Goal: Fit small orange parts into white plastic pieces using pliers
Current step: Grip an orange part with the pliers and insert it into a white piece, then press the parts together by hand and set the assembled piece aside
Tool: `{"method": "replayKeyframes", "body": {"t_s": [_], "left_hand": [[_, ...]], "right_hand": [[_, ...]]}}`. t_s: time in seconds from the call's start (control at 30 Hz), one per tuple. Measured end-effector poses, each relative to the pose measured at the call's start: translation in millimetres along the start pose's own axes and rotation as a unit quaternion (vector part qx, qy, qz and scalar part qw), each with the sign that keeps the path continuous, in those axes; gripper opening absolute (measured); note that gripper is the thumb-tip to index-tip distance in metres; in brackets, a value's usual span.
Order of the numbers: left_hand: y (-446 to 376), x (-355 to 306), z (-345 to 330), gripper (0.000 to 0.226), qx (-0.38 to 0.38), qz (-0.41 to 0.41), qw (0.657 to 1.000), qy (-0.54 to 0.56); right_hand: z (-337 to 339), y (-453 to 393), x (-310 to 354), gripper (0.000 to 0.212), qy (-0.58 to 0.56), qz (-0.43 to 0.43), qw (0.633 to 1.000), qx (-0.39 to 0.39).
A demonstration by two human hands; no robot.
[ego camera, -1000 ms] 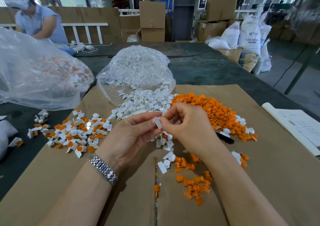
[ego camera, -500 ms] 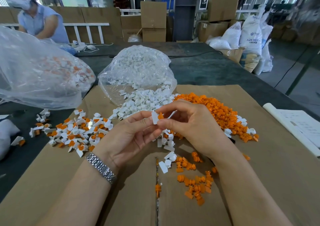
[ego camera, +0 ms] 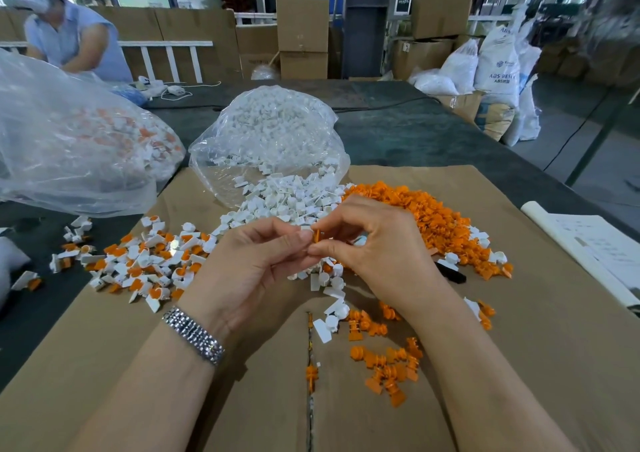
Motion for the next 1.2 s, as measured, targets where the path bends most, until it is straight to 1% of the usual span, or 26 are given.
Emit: {"method": "replayKeyframes", "body": {"t_s": [0.1, 0.2, 0.37, 0.5, 0.67, 0.73, 0.83, 0.87, 0.9, 0.93, 1.0, 1.03, 1.07, 1.13, 1.2], "left_hand": [[-0.2, 0.8, 2.5, 0.014, -0.003, 0.014, 1.0, -0.008], [-0.4, 1.6, 4.7, 0.011, -0.01, 0.028, 0.999, -0.016], [0.0, 0.8, 5.6, 0.015, -0.025, 0.034, 0.999, -0.014], [1.5, 0.0, 3.1, 0.019, -0.024, 0.031, 0.999, 0.0], [0.4, 1.4, 5.2, 0.018, -0.033, 0.039, 0.999, 0.003], [-0.7, 1.9, 6.1, 0.016, -0.038, 0.033, 0.999, 0.001], [-2.9, 1.2, 10.0, 0.014, -0.056, 0.017, 0.998, 0.005], [-3.6, 0.9, 11.4, 0.01, -0.063, 0.013, 0.998, 0.006], [-4.2, 0.8, 12.6, 0.007, -0.068, 0.012, 0.998, 0.01], [-4.8, 0.8, 14.1, 0.006, -0.072, 0.013, 0.997, 0.013], [-6.4, 0.9, 16.5, 0.008, -0.076, 0.014, 0.997, 0.017], [-6.9, 0.8, 17.4, 0.008, -0.078, 0.014, 0.997, 0.019], [-7.4, 0.6, 18.1, 0.008, -0.08, 0.015, 0.997, 0.02], [-7.9, 0.4, 19.0, 0.007, -0.084, 0.015, 0.996, 0.021], [-7.7, 0.5, 19.5, 0.004, -0.087, 0.015, 0.996, 0.025]], "right_hand": [[-1.8, 0.6, 0.0, 0.015, 0.004, 0.005, 1.0, 0.005], [-6.6, 1.7, -0.2, 0.016, 0.011, 0.008, 1.0, 0.02], [-6.1, 2.2, -3.3, 0.025, 0.009, -0.007, 1.0, 0.012], [-6.8, 2.2, -1.1, 0.018, 0.014, 0.003, 1.0, 0.008], [-7.5, 1.7, -2.8, 0.016, 0.023, -0.003, 1.0, 0.012], [-8.3, 2.3, -4.4, 0.02, 0.028, -0.014, 0.999, 0.024], [-5.8, 2.6, -15.4, 0.037, 0.06, -0.071, 0.994, 0.05], [-2.7, 2.5, -21.1, 0.041, 0.1, -0.094, 0.989, 0.048], [2.2, 3.2, -27.7, 0.044, 0.164, -0.12, 0.978, 0.04], [7.2, 4.6, -35.2, 0.048, 0.242, -0.153, 0.958, 0.038], [13.6, 12.9, -51.4, 0.062, 0.366, -0.24, 0.896, 0.072], [13.5, 18.4, -58.0, 0.069, 0.397, -0.274, 0.87, 0.101], [12.3, 22.7, -62.4, 0.074, 0.413, -0.292, 0.854, 0.124], [11.0, 25.7, -64.8, 0.071, 0.429, -0.296, 0.842, 0.138], [11.4, 23.2, -62.7, 0.057, 0.435, -0.281, 0.846, 0.13]]}}
Point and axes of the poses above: each hand's wrist, its own y-axis away from the middle knuckle, its own z-axis out of the back of the hand, x = y × z, the point moved 7 cm from there along -y, towards the middle knuckle, and after that the axes turned 6 degrees about -x, right-handed, at the moved point
